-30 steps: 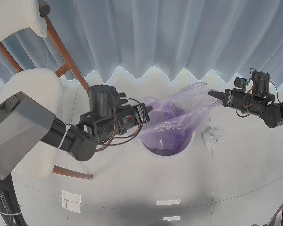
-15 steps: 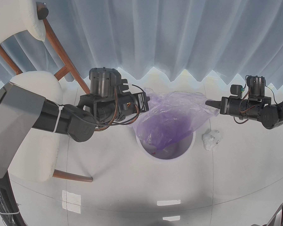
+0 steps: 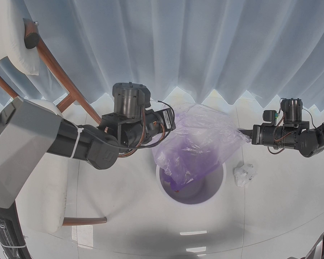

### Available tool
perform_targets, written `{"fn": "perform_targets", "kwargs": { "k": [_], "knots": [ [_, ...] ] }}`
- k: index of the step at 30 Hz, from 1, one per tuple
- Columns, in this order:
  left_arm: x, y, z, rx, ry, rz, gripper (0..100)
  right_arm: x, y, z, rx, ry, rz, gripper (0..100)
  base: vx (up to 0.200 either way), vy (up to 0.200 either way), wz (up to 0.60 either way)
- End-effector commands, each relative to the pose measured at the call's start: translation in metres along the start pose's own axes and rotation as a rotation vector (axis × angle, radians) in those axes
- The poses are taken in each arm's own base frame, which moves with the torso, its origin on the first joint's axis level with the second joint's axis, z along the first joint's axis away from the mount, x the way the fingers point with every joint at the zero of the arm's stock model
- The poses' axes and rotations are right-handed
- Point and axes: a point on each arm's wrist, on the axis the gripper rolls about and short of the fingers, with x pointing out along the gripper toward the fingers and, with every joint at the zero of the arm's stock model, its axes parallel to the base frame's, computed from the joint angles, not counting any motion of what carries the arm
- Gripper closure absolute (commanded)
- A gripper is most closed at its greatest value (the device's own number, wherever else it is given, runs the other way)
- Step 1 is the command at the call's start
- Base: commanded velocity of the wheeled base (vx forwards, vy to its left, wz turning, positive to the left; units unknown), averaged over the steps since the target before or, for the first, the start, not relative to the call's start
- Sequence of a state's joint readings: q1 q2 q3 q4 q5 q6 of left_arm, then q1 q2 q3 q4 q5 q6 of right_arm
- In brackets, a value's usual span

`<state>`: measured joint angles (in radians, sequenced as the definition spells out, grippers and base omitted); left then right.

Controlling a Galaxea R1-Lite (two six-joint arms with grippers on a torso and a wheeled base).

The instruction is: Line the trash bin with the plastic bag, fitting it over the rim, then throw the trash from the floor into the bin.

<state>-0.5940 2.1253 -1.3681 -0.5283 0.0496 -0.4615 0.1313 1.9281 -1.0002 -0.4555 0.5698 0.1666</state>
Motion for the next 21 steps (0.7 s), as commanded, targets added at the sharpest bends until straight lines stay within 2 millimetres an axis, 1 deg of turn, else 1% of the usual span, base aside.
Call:
{"fn": "perform_targets", "kwargs": {
  "k": [1, 2, 3, 5, 6, 7, 10, 13, 15, 18, 21],
  "knots": [
    [0.017, 0.014, -0.022, -0.009, 0.042, 0.052, 100, 0.009, -0.010, -0.012, 0.026, 0.030, -0.011, 100, 0.000, 0.000, 0.00],
    [0.017, 0.014, -0.022, -0.009, 0.042, 0.052, 100, 0.009, -0.010, -0.012, 0.026, 0.030, -0.011, 100, 0.000, 0.000, 0.00],
    [0.019, 0.018, -0.025, -0.009, 0.055, 0.067, 100, 0.020, -0.022, -0.018, 0.034, 0.032, -0.041, 100, 0.000, 0.000, 0.00],
    [0.021, 0.019, -0.027, -0.009, 0.061, 0.070, 100, 0.023, -0.024, -0.020, 0.036, 0.034, -0.049, 100, 0.000, 0.000, 0.00],
    [0.032, 0.027, -0.040, -0.008, 0.084, 0.088, 100, 0.035, -0.034, -0.023, 0.028, 0.017, -0.070, 100, 0.000, 0.000, 0.00],
    [0.037, 0.030, -0.044, -0.009, 0.090, 0.096, 100, 0.040, -0.039, -0.023, 0.024, 0.003, -0.076, 100, 0.000, 0.000, 0.00],
    [0.044, 0.039, -0.043, -0.017, 0.081, 0.113, 100, 0.048, -0.052, -0.024, 0.026, -0.017, -0.121, 100, 0.000, 0.000, 0.00],
    [0.048, 0.051, -0.042, -0.025, 0.087, 0.142, 100, 0.053, -0.058, -0.028, 0.033, -0.007, -0.130, 100, 0.000, 0.000, 0.00],
    [0.053, 0.069, -0.045, -0.033, 0.114, 0.188, 100, 0.062, -0.066, -0.035, 0.039, 0.008, -0.139, 100, 0.000, 0.000, 0.00],
    [0.056, 0.077, -0.047, -0.049, 0.125, 0.208, 100, 0.069, -0.071, -0.034, 0.034, -0.007, -0.175, 100, 0.000, 0.000, 0.00],
    [0.055, 0.077, -0.051, -0.092, 0.136, 0.218, 100, 0.072, -0.074, -0.034, 0.032, -0.017, -0.192, 100, 0.000, 0.000, 0.00]
  ]
}}
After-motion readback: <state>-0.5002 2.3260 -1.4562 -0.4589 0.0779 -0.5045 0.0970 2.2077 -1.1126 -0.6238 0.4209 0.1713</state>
